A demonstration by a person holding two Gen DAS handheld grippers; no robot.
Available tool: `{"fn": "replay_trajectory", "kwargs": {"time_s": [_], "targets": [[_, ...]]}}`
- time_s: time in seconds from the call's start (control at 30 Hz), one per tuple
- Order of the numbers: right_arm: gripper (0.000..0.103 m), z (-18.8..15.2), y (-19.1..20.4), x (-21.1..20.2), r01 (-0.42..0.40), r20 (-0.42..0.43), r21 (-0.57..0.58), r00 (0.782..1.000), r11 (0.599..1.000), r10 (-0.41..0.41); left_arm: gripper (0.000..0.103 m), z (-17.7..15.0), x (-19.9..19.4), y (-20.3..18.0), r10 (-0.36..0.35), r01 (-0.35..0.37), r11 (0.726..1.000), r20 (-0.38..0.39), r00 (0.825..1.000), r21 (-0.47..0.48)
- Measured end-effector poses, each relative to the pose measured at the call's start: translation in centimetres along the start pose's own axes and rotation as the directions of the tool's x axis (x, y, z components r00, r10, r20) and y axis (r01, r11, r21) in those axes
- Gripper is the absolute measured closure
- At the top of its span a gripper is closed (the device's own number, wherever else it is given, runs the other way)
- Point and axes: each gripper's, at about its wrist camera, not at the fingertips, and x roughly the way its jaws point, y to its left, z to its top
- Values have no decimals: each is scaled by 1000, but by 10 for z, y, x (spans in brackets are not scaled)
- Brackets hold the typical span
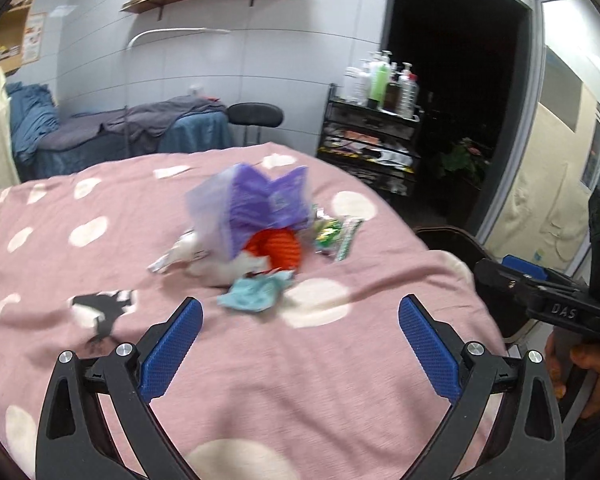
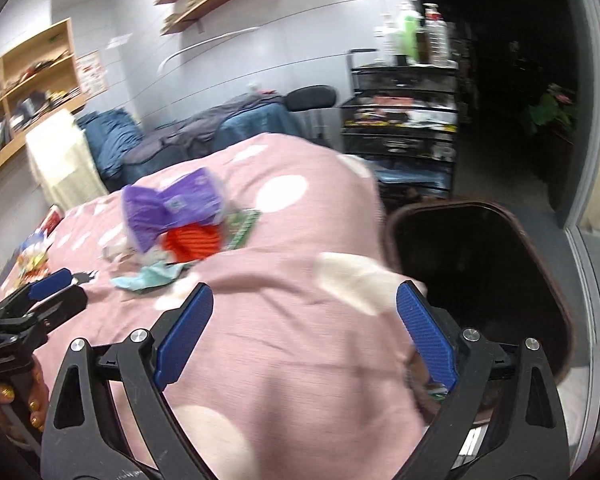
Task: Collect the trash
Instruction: 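Move both tools back over the bed toward the purple bag, then grasp the purple snack bag with the left gripper while the right grasps the green wrapper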
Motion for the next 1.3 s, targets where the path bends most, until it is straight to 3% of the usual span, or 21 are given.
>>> {"fn": "replay_trajectory", "kwargs": {"time_s": [0.23,0.37,0.57,0.8,0.93,1.03,1.1,1.17,1.3], "targets": [[11,4,48,17,-87,-33,-96,996,992,84,6,-8,-5,56,82,-84,993,-25,996,-87],[11,6,69,28,-121,-54,-120,992,985,115,13,-3,-2,70,99,-102,990,-32,995,-96],[11,6,85,40,-137,-90,-149,988,979,125,15,22,13,68,90,-90,995,-22,996,-32],[11,8,80,51,-144,-137,-122,982,982,127,17,63,56,55,76,-74,995,-26,997,63],[11,7,77,56,-149,-159,-103,978,983,132,33,77,85,47,77,-69,991,-64,995,118],[11,7,76,60,-151,-171,-105,976,983,132,58,78,100,43,108,-94,983,-88,990,155],[11,8,75,60,-149,-172,-107,976,983,130,69,78,100,45,97,-85,987,-83,992,138],[11,11,72,63,-145,-174,-99,977,985,126,97,77,96,47,82,-72,990,-81,993,118],[11,24,62,73,-137,-177,-62,976,989,125,99,75,86,49,79,-73,993,-60,995,98]]}}
